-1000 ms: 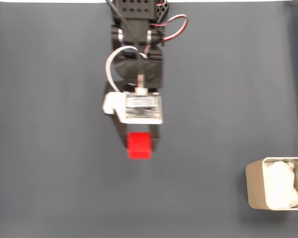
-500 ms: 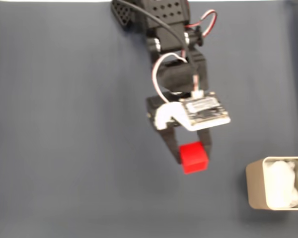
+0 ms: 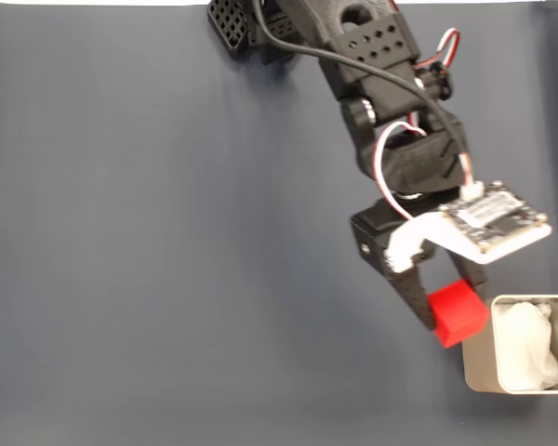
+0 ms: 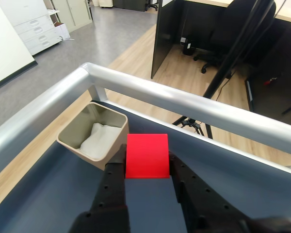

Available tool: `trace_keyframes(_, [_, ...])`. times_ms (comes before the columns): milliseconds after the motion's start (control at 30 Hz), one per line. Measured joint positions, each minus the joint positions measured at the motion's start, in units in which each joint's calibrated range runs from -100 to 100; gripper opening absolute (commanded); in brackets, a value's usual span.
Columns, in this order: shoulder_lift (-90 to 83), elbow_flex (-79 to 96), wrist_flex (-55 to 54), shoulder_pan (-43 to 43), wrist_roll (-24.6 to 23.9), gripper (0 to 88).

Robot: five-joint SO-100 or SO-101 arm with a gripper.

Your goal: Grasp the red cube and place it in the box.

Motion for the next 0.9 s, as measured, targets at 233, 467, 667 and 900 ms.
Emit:
trace_keyframes(233, [6.43, -8.23, 1.59, -2.52, 0.05, 0.0])
trace_keyframes(467, [11.29, -15.19, 2.86, -4.53, 0.34, 0.0])
trace_keyframes(667, [15.98, -20.89, 3.74, -5.64, 0.49, 0.0])
trace_keyframes(900, [20.58, -26.22, 5.01, -6.08, 0.44, 0.0])
